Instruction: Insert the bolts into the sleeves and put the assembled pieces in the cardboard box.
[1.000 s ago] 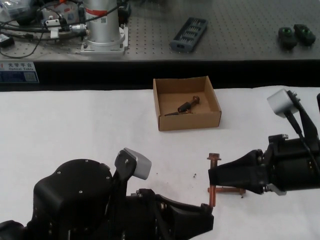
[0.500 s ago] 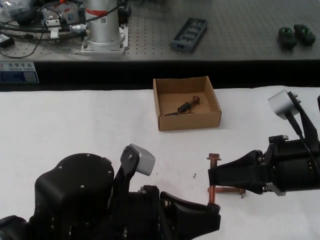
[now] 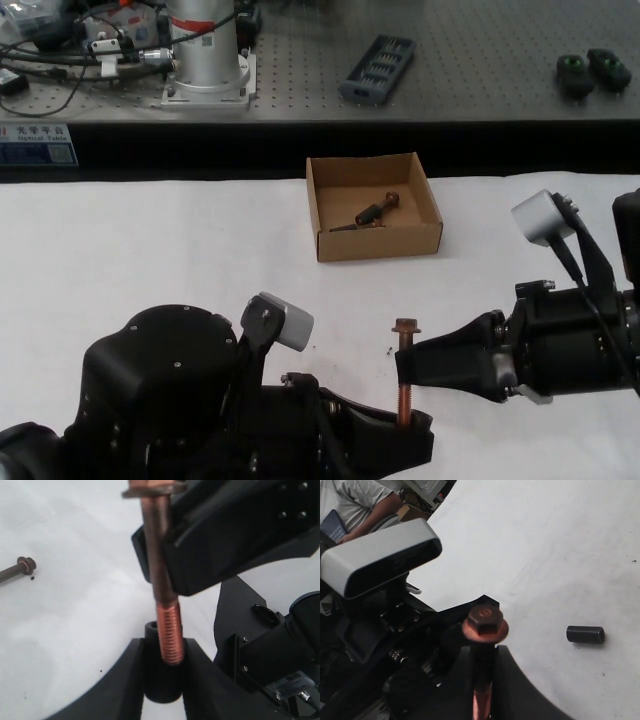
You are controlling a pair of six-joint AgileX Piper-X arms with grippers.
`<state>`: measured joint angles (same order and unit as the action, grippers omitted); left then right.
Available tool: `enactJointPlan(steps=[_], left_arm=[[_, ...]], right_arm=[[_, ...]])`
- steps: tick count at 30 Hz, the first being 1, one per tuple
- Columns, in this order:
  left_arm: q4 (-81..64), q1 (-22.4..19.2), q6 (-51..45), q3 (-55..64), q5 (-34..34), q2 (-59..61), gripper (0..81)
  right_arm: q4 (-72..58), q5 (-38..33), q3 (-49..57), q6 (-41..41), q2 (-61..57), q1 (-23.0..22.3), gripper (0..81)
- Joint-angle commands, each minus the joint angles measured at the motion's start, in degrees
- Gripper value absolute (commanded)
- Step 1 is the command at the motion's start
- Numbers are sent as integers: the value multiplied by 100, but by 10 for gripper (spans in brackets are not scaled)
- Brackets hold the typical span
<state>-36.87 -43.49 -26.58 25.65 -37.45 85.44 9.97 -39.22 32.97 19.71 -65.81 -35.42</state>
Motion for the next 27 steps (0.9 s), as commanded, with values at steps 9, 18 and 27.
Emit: enactJointPlan(steps=[9, 18, 27], left_arm=[[-49, -24, -51, 69, 38, -20, 125], [-49, -24, -330, 69, 127, -20, 125], [-50, -24, -446, 29, 293, -20, 125]], right_arm=[[-9, 232, 7, -180, 85, -6, 19], [-9, 581, 7, -254, 85, 22, 19], [-9, 515, 7, -240, 85, 190, 19]])
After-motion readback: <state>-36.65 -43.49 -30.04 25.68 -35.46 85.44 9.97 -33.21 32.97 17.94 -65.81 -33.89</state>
